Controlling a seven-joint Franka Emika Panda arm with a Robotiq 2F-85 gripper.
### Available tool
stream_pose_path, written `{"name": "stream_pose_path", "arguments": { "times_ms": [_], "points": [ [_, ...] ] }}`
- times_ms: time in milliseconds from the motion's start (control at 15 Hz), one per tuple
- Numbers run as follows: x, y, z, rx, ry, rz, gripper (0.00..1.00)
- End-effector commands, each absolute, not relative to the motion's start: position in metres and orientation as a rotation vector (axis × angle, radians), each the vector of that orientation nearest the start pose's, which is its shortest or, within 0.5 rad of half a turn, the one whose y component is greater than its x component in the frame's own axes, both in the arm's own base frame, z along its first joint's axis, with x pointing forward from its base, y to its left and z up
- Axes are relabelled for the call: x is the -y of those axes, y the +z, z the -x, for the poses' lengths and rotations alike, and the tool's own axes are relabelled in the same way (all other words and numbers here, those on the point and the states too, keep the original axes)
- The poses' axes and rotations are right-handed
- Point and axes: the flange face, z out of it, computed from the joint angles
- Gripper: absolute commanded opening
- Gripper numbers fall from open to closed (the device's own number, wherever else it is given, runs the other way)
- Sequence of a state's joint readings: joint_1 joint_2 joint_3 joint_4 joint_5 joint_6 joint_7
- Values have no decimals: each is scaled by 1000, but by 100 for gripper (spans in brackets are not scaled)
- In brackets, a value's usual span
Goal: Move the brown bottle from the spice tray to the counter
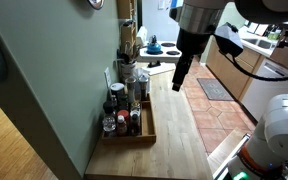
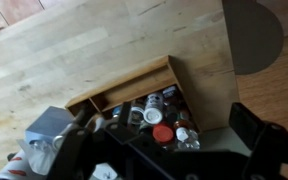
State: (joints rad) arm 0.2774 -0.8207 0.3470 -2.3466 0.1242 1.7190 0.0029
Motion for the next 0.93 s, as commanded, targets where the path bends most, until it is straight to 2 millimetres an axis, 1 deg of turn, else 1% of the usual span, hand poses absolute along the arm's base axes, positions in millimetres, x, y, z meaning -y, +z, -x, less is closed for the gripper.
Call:
{"name": "stream_pose_path", "arguments": {
  "times_ms": [0,67,133,267,533,733,867],
  "points": [
    [-270,582,-235,880,-416,2957,100],
    [-282,579,-235,972,-449,2893,100],
    [-266,592,-234,907,-436,2979,100],
    [-280,585,-234,946,-462,2935,100],
    [-282,582,-237,956,-450,2928,100],
    [-301,573,-250,996,-488,2877,100],
    [-313,562,-258,996,-495,2860,100]
  ]
}}
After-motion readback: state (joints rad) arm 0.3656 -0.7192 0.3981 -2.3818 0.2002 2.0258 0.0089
